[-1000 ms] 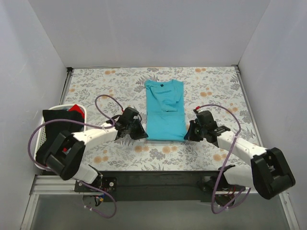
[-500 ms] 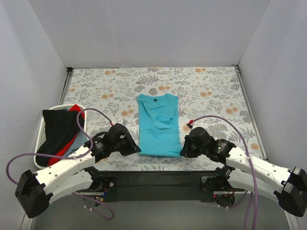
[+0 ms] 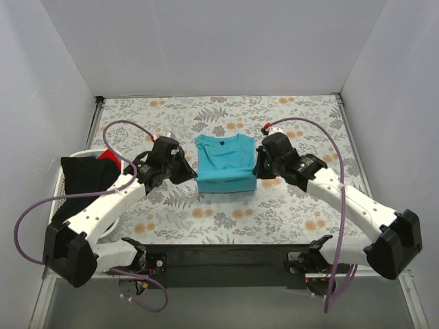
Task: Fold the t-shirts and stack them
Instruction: Fold the tshirt
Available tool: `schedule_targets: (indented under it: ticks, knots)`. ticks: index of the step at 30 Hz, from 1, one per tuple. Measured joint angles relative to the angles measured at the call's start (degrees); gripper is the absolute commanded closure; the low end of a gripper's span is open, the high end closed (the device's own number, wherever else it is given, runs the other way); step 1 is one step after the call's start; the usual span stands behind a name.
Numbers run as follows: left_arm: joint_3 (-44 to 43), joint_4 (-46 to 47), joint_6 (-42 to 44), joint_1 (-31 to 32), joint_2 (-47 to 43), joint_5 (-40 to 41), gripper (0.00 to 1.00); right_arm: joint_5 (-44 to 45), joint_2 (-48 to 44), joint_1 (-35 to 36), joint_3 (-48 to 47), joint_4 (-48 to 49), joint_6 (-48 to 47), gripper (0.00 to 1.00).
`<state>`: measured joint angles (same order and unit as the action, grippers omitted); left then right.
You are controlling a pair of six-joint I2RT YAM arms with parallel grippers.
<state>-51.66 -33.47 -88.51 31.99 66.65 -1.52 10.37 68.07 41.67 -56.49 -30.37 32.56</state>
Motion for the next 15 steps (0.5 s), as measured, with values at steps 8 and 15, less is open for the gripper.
schedule_targets:
  ticks: [8, 15]
  knots:
    - [-13.27, 3.50, 3.74, -6.60, 15.50, -3.72, 1.00, -2.75, 17.20, -8.02, -15.52, 0.35, -7.02, 0.99]
    - [-24.83, 5.49, 5.14, -10.64, 28.61, -7.02, 1.00, -6.71, 28.48, -13.25, -24.96, 0.35, -10.08, 0.99]
